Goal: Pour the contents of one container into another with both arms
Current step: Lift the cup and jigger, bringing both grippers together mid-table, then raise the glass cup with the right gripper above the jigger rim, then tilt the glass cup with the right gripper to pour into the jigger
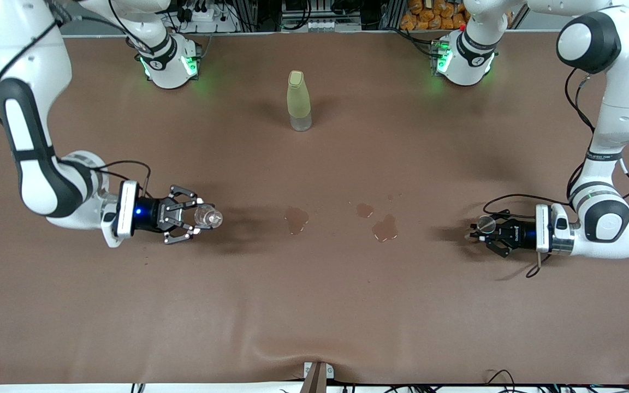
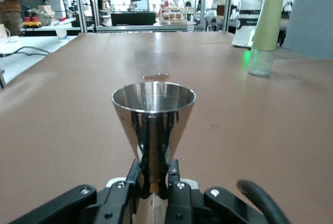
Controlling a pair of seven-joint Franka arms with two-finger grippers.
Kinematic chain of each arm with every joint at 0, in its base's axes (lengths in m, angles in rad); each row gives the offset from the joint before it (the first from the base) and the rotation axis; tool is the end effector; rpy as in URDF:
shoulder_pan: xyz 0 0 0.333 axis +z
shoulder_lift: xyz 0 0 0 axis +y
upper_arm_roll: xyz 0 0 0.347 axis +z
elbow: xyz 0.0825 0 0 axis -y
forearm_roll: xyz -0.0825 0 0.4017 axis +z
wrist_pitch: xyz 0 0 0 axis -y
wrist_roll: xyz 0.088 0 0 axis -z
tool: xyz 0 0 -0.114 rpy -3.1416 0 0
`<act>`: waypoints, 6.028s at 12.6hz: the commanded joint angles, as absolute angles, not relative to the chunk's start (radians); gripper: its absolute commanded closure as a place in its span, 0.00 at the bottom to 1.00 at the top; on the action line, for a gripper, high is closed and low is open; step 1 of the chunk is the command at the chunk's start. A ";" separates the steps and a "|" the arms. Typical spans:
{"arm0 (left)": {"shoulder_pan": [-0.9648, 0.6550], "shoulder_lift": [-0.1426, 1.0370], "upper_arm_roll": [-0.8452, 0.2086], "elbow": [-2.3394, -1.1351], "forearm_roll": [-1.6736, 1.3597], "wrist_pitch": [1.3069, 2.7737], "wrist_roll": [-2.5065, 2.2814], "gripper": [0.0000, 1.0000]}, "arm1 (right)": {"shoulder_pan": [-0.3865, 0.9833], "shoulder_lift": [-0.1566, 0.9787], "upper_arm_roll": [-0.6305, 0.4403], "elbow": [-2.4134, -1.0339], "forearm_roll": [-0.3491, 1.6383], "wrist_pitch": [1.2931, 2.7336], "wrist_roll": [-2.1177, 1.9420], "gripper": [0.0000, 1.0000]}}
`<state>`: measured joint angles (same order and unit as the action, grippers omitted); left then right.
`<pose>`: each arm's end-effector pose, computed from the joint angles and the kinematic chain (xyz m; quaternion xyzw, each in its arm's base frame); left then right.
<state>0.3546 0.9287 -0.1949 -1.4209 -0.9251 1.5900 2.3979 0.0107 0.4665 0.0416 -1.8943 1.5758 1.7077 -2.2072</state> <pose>0.6980 0.0476 0.1624 0.5041 -0.6356 0.3750 0.4486 0.6382 0.1321 0.3080 -0.5682 -0.4632 -0.4566 0.5040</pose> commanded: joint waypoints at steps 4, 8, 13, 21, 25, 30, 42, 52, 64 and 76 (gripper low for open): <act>0.186 0.887 -0.224 -1.431 -1.121 1.667 2.384 1.00 | 0.110 0.335 0.032 -2.049 1.722 1.804 -2.214 0.82; 0.043 0.897 -0.225 -1.447 -1.261 1.779 2.362 1.00 | 0.127 0.262 0.031 -2.141 1.732 1.830 -2.214 0.83; -0.125 0.916 -0.225 -1.477 -1.455 1.960 2.379 1.00 | 0.176 0.256 0.032 -2.155 1.787 1.868 -2.214 0.84; -0.362 0.951 -0.224 -1.473 -1.709 2.192 2.431 1.00 | 0.528 0.278 0.031 -2.091 2.169 2.310 -2.322 0.86; -0.400 0.968 -0.219 -1.465 -1.735 2.223 2.431 1.00 | 0.502 0.287 0.025 -2.059 2.172 2.304 -2.333 0.86; -0.416 0.979 -0.218 -1.465 -1.763 2.233 2.431 1.00 | 0.488 0.379 0.028 -2.013 2.238 2.272 -2.307 0.89; -0.414 0.985 -0.218 -1.465 -1.769 2.240 2.431 1.00 | 0.591 0.397 0.028 -2.046 2.439 2.342 -1.872 0.94; -0.414 0.985 -0.218 -1.465 -1.767 2.240 2.431 1.00 | 0.575 0.397 0.028 -2.051 2.444 2.345 -1.672 0.95; -0.413 0.985 -0.218 -1.465 -1.767 2.238 2.430 1.00 | 0.568 0.397 0.028 -2.066 2.462 2.339 -1.477 0.95; -0.411 0.985 -0.218 -1.465 -1.767 2.238 2.430 1.00 | 0.568 0.400 0.029 -2.065 2.462 2.336 -1.345 0.95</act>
